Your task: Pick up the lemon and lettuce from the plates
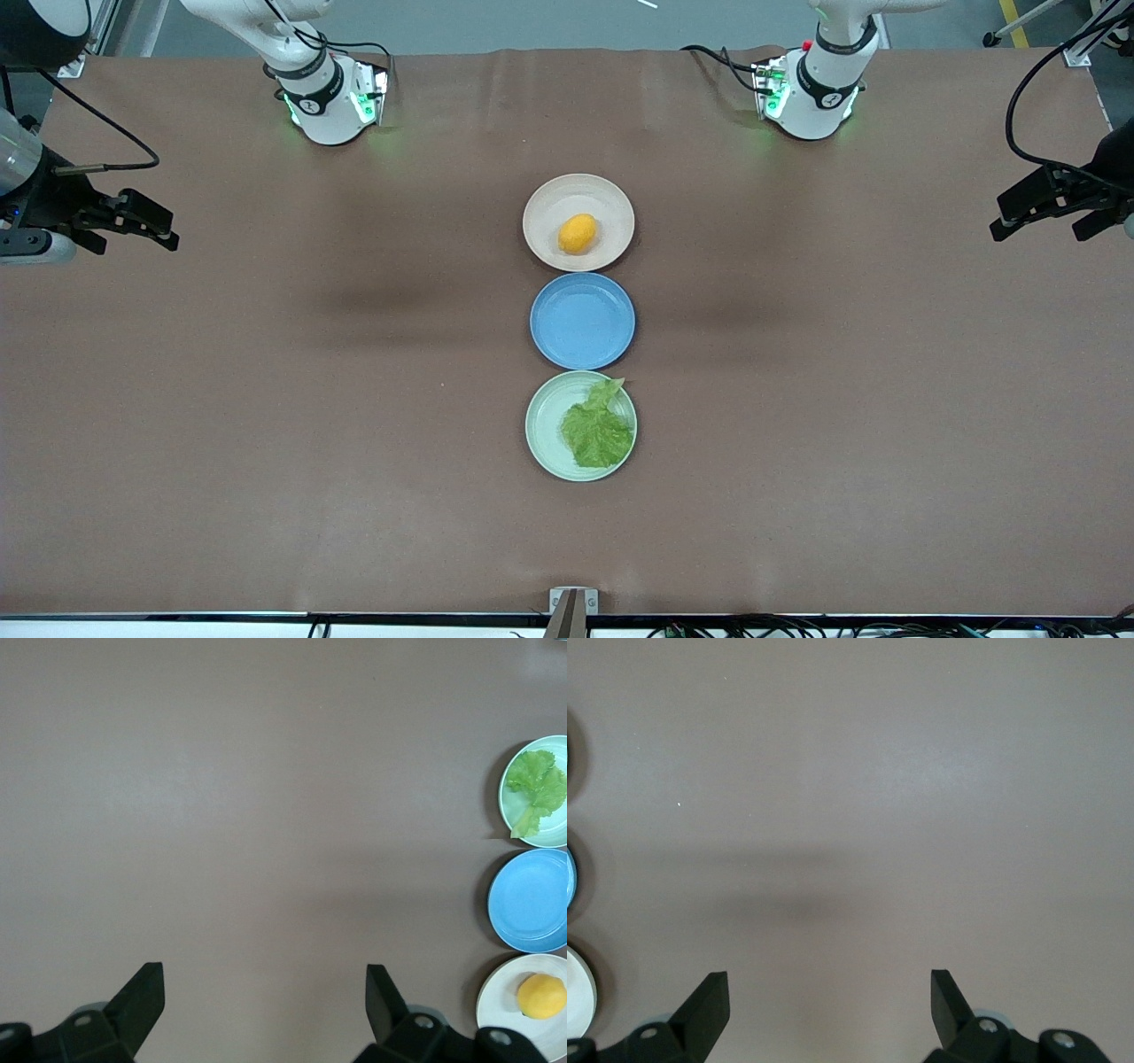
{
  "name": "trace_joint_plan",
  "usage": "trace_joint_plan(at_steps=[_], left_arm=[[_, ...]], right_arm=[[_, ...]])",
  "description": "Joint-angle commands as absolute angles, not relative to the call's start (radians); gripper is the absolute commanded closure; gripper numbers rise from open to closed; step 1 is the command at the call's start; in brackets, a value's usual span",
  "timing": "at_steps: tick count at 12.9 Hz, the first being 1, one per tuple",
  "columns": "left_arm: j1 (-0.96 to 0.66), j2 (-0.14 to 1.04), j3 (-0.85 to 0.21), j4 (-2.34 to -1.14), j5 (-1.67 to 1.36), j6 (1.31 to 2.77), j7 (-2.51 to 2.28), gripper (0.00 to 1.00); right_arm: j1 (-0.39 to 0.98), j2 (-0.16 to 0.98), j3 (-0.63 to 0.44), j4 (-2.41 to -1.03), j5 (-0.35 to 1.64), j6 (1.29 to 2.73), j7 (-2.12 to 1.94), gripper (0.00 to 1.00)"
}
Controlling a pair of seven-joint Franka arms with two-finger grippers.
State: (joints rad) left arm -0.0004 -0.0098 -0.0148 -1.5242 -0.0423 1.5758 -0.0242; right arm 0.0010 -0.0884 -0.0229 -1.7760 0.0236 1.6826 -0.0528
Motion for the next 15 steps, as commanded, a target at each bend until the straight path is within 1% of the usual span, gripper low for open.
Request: trace_joint_plan(at_steps=[1, 8, 10, 13, 14, 15], left_arm=[[-0.002, -0.015, -0.015, -1.52, -0.038, 1.575, -0.017, 0.0], [-0.005, -0.002, -0.014, -1.52, -0.051, 1.562, -0.035, 0.0], [-0.038, 0.044, -0.047, -1.517, -0.054, 1.566, -0.046, 0.0], [-0.107, 0.144, -0.1, -1.513, -0.054, 1.588, -0.081, 0.0], [-0.147, 0.182, -0.107, -1.513, -0.054, 1.613, -0.139, 0.0], [-0.187, 0.217, -0.107, -1.513, -0.054, 1.653, -0.214, 0.0]], right_arm=[[-0.002, -0.089, -0.018, -1.775, 0.026, 1.675, -0.054, 0.0], [-0.002, -0.089, -0.018, -1.773, 0.026, 1.674, -0.054, 0.0], [-0.003, -0.087, -0.018, -1.77, 0.026, 1.671, -0.055, 0.0], [-0.002, -0.087, -0.018, -1.769, 0.026, 1.674, -0.054, 0.0], [0.002, -0.077, -0.018, -1.767, 0.022, 1.678, -0.054, 0.0], [0.0, -0.039, -0.018, -1.76, 0.021, 1.686, -0.054, 0.0]])
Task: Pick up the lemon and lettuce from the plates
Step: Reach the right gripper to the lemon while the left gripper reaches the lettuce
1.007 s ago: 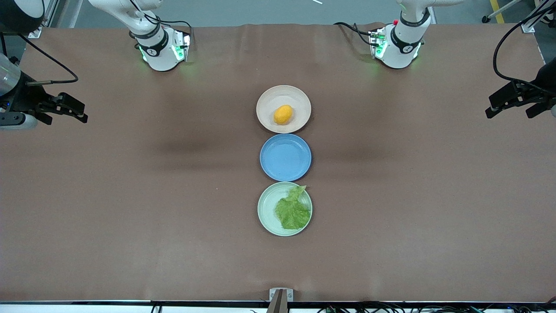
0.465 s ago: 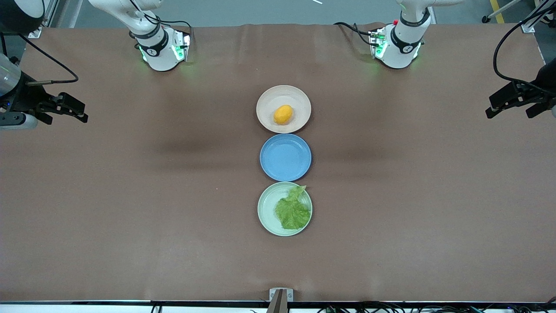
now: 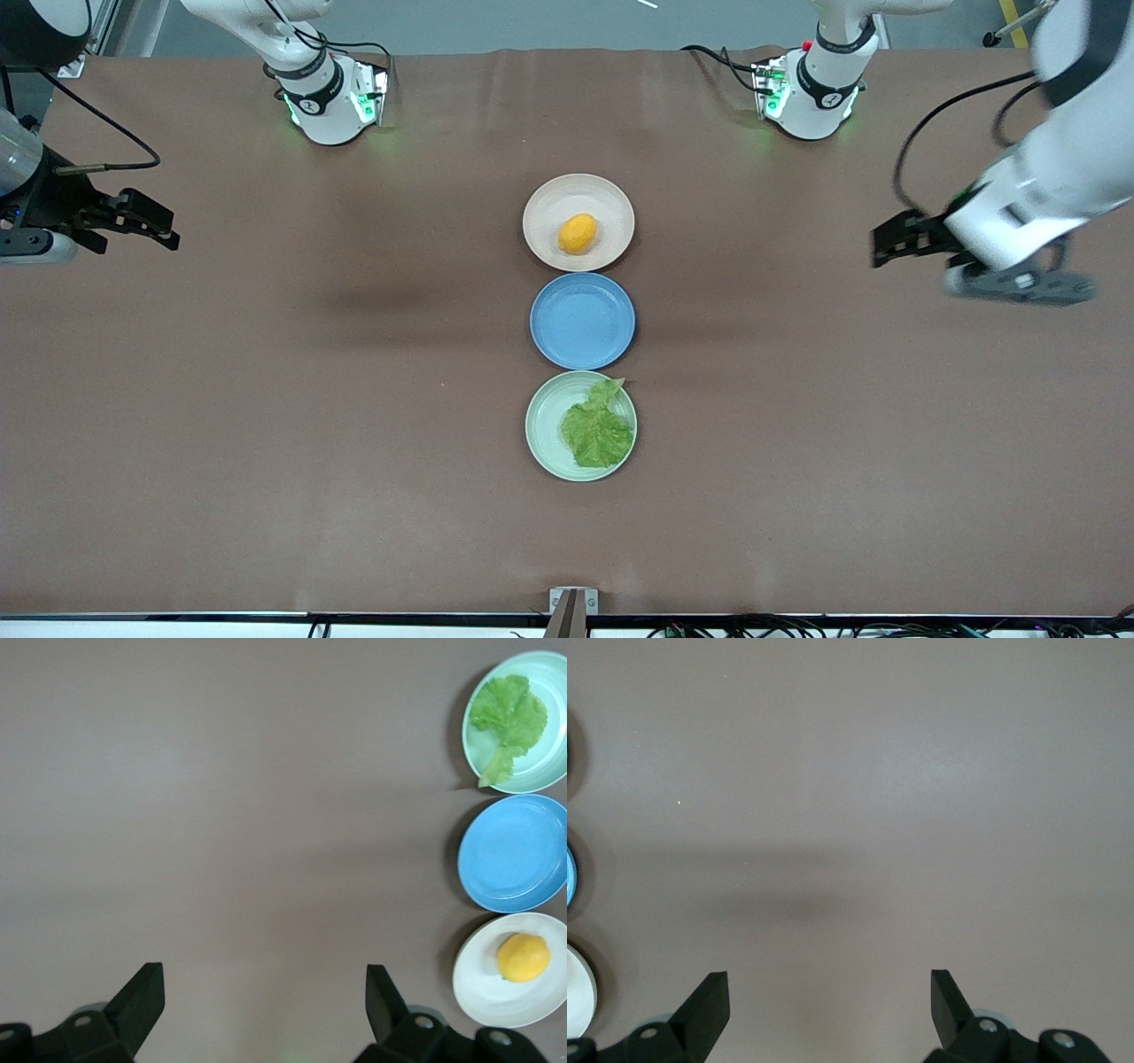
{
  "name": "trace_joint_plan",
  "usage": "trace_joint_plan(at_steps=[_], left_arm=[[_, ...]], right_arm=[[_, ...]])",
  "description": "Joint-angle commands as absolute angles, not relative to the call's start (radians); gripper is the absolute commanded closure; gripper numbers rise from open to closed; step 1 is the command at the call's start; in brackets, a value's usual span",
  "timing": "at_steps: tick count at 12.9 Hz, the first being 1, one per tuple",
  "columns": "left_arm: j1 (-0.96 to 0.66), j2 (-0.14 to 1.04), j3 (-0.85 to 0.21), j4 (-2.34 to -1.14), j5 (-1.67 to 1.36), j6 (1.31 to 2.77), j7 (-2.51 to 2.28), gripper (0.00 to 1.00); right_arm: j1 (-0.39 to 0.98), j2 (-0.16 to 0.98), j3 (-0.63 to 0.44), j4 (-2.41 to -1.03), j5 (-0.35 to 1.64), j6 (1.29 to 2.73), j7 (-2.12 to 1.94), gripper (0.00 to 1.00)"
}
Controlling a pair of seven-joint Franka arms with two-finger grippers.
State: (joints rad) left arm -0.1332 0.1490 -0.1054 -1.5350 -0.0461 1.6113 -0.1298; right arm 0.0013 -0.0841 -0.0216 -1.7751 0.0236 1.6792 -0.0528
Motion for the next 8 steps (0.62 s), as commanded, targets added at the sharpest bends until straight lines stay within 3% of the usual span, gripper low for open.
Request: trace_joint_plan(at_steps=[1, 3, 5, 8], left_arm=[[-0.225, 0.254, -0.107, -1.513, -0.051, 1.695, -0.294, 0.0], [-0.294, 0.326, -0.107, -1.509, -0.051, 1.799, -0.436, 0.0], [-0.343, 0.389, -0.107, -1.509, -0.051, 1.899, -0.567, 0.0], [-0.409, 0.487, -0.107, -1.506, -0.052, 2.04, -0.792, 0.0]], right_arm=[[0.005, 0.028, -0.017, -1.725, 0.026, 1.695, -0.055, 0.0], [0.015, 0.18, -0.017, -1.652, 0.032, 1.686, -0.07, 0.0], [0.081, 0.187, -0.012, -1.664, 0.055, 1.687, -0.033, 0.0], [0.235, 0.176, -0.008, -1.71, 0.109, 1.693, 0.404, 0.0]])
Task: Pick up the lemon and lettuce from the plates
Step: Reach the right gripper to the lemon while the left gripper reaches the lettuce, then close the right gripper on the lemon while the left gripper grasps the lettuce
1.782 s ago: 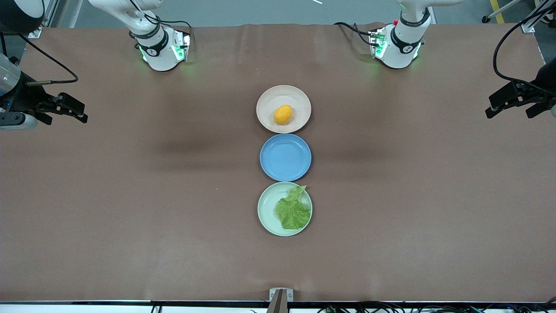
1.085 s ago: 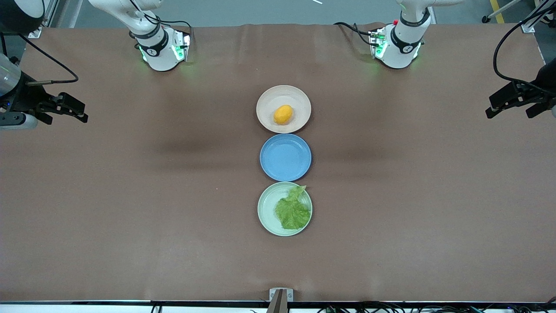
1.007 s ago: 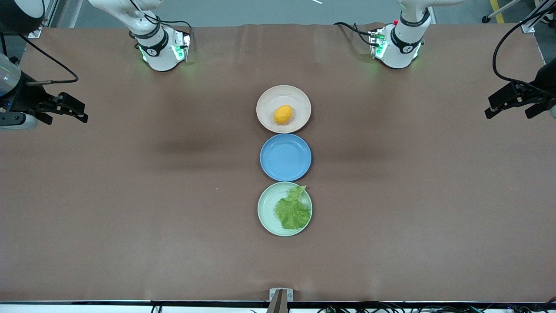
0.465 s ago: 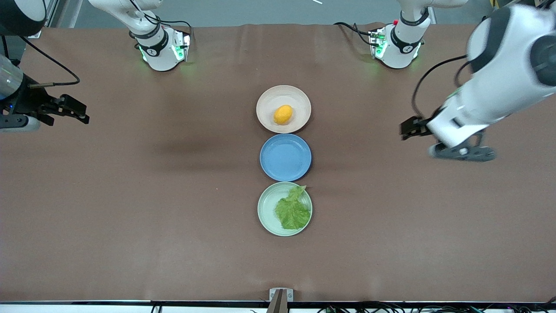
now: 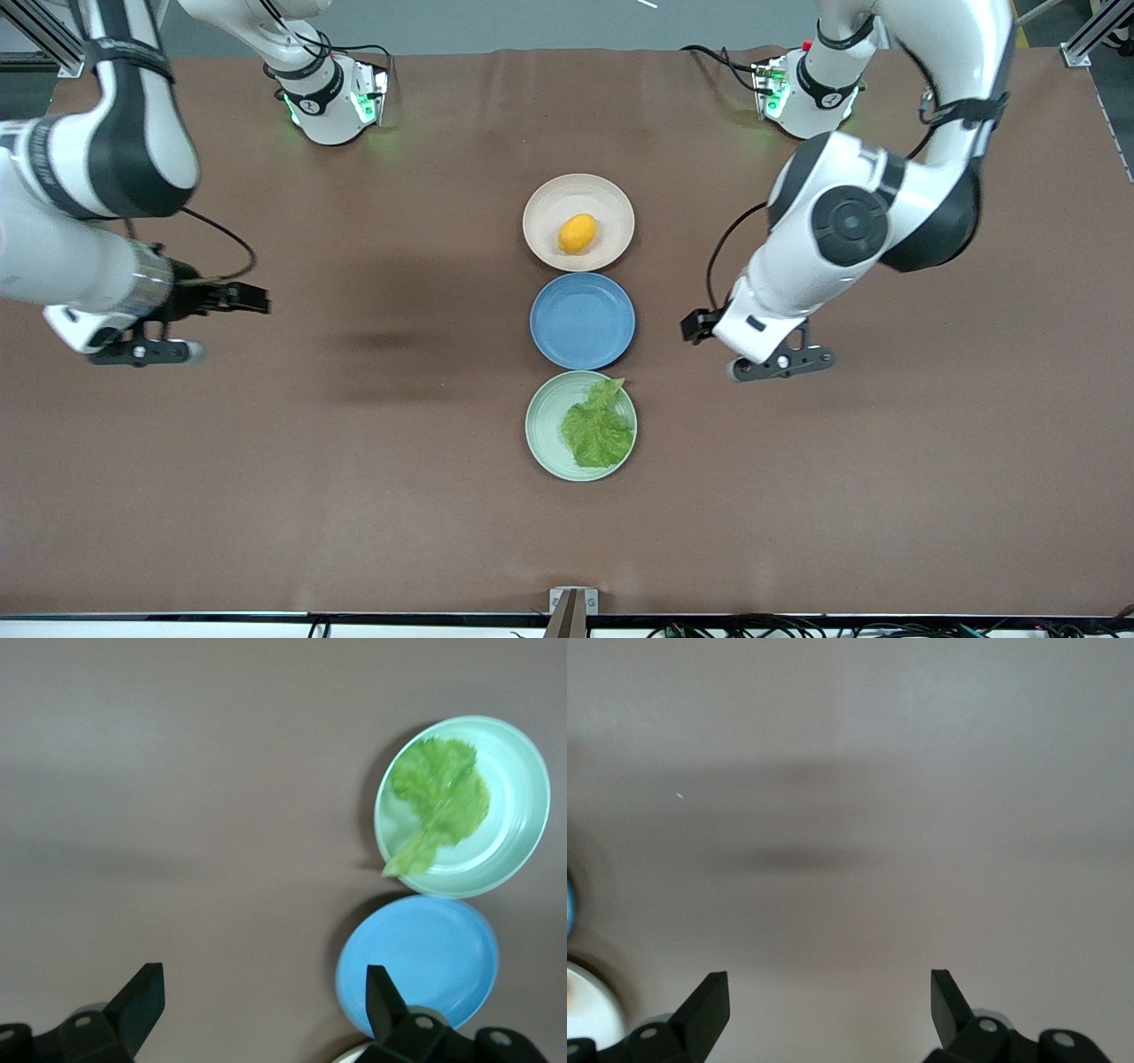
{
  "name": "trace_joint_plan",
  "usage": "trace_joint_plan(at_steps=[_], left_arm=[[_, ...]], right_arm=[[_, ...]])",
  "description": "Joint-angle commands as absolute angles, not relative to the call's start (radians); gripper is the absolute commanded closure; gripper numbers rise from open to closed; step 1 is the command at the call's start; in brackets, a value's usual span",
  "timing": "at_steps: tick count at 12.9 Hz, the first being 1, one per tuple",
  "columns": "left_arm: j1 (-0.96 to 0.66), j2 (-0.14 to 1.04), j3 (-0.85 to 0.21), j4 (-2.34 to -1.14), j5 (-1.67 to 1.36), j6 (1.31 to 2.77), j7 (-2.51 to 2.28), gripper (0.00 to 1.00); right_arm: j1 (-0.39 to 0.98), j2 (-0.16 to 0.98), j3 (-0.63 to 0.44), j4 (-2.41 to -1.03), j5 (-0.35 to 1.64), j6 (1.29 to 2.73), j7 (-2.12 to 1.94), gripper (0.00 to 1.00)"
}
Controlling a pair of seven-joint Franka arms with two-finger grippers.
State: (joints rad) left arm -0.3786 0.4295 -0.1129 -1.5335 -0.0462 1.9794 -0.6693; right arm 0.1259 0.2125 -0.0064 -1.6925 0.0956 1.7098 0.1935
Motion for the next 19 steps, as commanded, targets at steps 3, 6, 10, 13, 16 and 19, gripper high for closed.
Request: trace_joint_plan(at_steps=[3, 6, 10, 13, 16, 19], left_arm=[[-0.457, 0.601, -0.107, -1.445, -0.052, 2.155, -1.03, 0.0], [-0.486, 0.678, -0.106, -1.424, -0.048, 2.279, -1.25, 0.0], [-0.506, 0.736, -0.104, -1.425, -0.043, 2.382, -1.308, 0.0], [-0.514, 0.788, -0.095, -1.424, -0.041, 2.535, -1.339, 0.0], [-0.515, 0.827, -0.095, -1.424, -0.038, 2.663, -1.339, 0.0], [-0.528, 0.864, -0.08, -1.424, -0.023, 2.723, -1.339, 0.0]], right_arm=[[0.443, 0.154, -0.003, -1.814, 0.138, 1.794, 0.827, 0.0], [0.673, 0.146, -0.005, -1.958, 0.153, 2.038, 1.2, 0.0], [0.918, 0.251, -0.006, -2.033, 0.138, 2.31, 1.547, 0.0], [1.0, 0.33, -0.008, -2.033, 0.098, 2.388, 1.672, 0.0], [1.026, 0.405, -0.009, -2.023, 0.037, 2.46, 1.756, 0.0], [1.026, 0.462, -0.014, -2.008, 0.02, 2.534, 1.781, 0.0]])
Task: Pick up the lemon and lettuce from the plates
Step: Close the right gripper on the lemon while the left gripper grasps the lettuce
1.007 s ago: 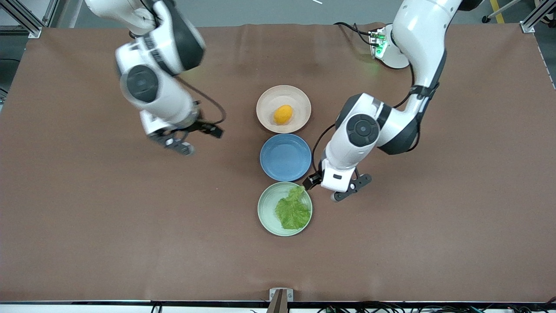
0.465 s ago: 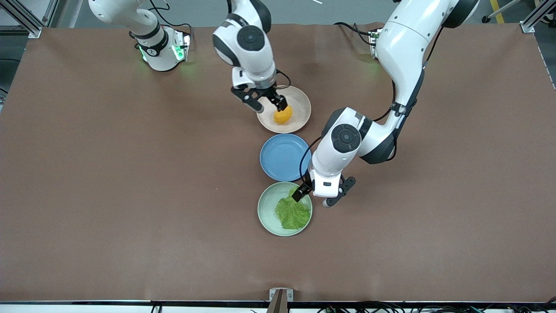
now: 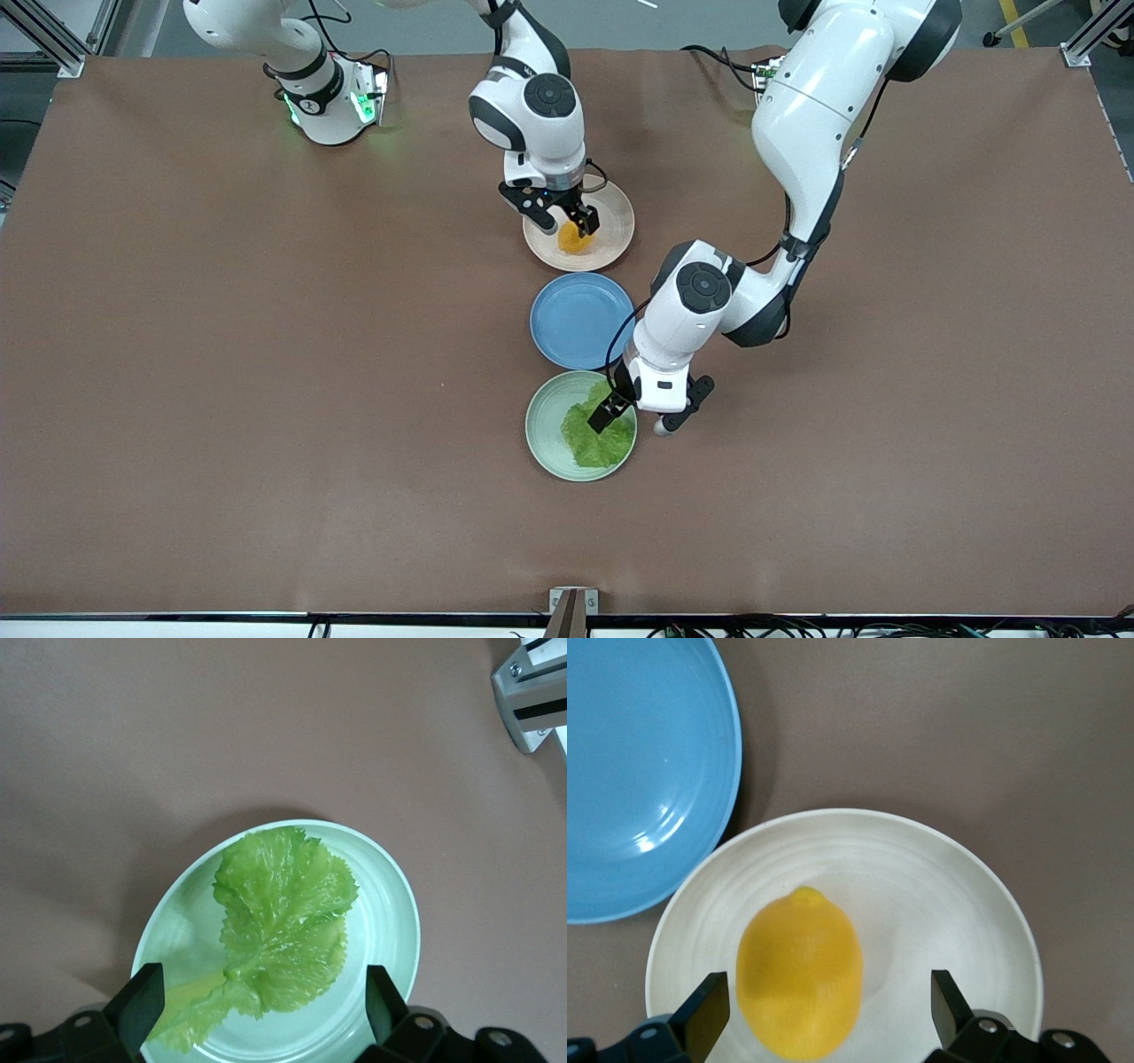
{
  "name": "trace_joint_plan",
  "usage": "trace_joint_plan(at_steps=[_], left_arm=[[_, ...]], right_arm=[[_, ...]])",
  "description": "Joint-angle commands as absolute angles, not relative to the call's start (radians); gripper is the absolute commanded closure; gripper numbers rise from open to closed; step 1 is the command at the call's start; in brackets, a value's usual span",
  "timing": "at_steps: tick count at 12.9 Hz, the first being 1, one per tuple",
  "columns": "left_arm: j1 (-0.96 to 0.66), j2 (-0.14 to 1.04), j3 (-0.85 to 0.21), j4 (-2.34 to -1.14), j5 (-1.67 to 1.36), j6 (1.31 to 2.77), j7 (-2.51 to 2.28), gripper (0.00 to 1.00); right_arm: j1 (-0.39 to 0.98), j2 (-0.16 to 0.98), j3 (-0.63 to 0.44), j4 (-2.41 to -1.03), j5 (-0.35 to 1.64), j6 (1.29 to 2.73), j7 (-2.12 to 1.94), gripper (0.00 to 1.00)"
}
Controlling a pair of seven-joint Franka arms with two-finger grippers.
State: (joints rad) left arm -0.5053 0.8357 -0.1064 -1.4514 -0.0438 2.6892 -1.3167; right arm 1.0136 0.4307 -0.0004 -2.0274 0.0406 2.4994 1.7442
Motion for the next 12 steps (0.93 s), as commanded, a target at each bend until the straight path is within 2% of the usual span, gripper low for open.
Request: trace_joint_plan(at_steps=[1, 4, 6, 7, 8, 9, 10, 11, 12], left_arm=[[-0.528, 0.865, -0.08, -1.425, -0.008, 2.726, -1.339, 0.0], [-0.528, 0.88, -0.08, -1.427, 0.0, 2.726, -1.339, 0.05], [-0.528, 0.891, -0.078, -1.424, 0.0, 2.729, -1.339, 0.1], [-0.528, 0.891, -0.078, -1.424, -0.002, 2.73, -1.339, 0.15], [-0.526, 0.896, -0.078, -1.422, -0.002, 2.737, -1.339, 0.18], [-0.528, 0.899, -0.078, -1.424, -0.002, 2.752, -1.339, 0.21], [-0.528, 0.905, -0.08, -1.422, -0.002, 2.758, -1.341, 0.24], [-0.528, 0.908, -0.078, -1.422, -0.003, 2.758, -1.341, 0.28], [-0.528, 0.908, -0.08, -1.422, -0.003, 2.758, -1.341, 0.32]], right_arm=[[1.028, 0.477, -0.014, -2.005, 0.02, 2.552, 1.782, 0.0], [1.032, 0.503, -0.014, -1.991, 0.02, 2.568, 1.795, 0.03], [1.034, 0.506, -0.014, -1.991, 0.015, 2.571, 1.795, 0.16], [1.032, 0.508, -0.012, -1.991, -0.007, 2.571, 1.795, 0.26], [1.029, 0.508, -0.012, -1.991, -0.029, 2.569, 1.793, 0.47], [1.026, 0.506, -0.012, -1.991, -0.035, 2.566, 1.79, 0.78], [1.017, 0.505, -0.012, -1.99, -0.035, 2.556, 1.778, 1.0], [0.991, 0.489, -0.012, -1.987, -0.034, 2.539, 1.758, 1.0], [0.947, 0.444, -0.011, -1.973, -0.029, 2.452, 1.694, 1.0]])
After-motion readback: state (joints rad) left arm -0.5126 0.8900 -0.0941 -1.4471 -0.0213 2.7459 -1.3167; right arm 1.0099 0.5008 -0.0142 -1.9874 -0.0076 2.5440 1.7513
